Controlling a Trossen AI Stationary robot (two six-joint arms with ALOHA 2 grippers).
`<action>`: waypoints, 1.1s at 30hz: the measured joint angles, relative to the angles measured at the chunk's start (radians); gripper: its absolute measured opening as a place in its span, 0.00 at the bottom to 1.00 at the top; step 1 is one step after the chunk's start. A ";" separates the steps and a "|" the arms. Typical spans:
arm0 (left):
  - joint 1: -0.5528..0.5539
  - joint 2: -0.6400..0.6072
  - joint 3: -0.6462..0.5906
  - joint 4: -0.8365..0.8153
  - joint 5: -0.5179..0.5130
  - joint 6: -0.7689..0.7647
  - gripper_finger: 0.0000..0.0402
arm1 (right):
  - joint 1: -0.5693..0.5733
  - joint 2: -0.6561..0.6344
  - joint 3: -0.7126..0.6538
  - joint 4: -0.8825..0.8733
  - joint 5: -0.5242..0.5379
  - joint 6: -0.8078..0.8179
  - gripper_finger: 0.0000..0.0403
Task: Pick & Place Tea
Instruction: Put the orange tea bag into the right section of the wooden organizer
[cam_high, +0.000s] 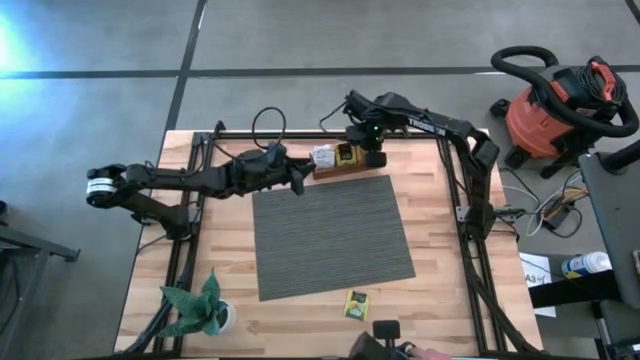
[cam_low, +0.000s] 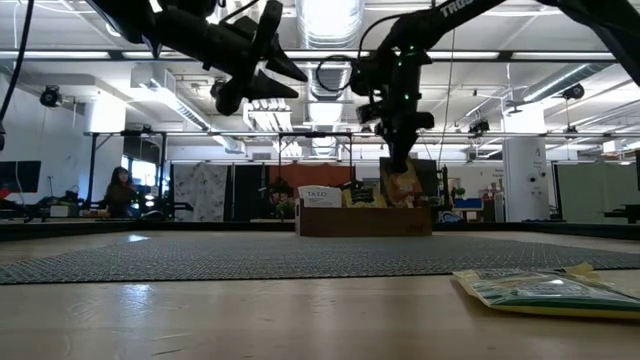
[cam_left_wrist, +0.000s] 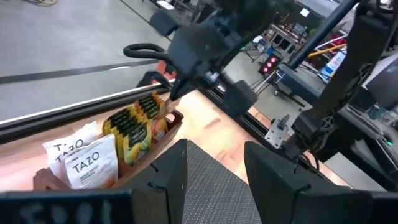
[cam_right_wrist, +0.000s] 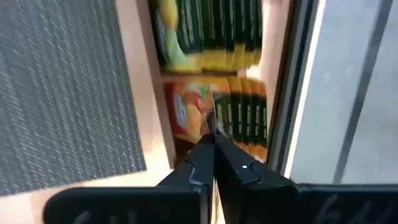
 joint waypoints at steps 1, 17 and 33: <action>0.004 0.000 0.000 -0.003 0.006 0.000 0.38 | 0.000 -0.008 0.000 0.006 -0.022 0.011 0.02; 0.025 -0.001 0.000 -0.034 0.046 -0.017 0.38 | -0.039 -0.008 0.000 0.040 -0.111 0.036 0.02; 0.025 -0.001 0.000 -0.058 0.045 -0.042 0.38 | -0.090 0.022 -0.033 0.045 -0.225 0.020 0.02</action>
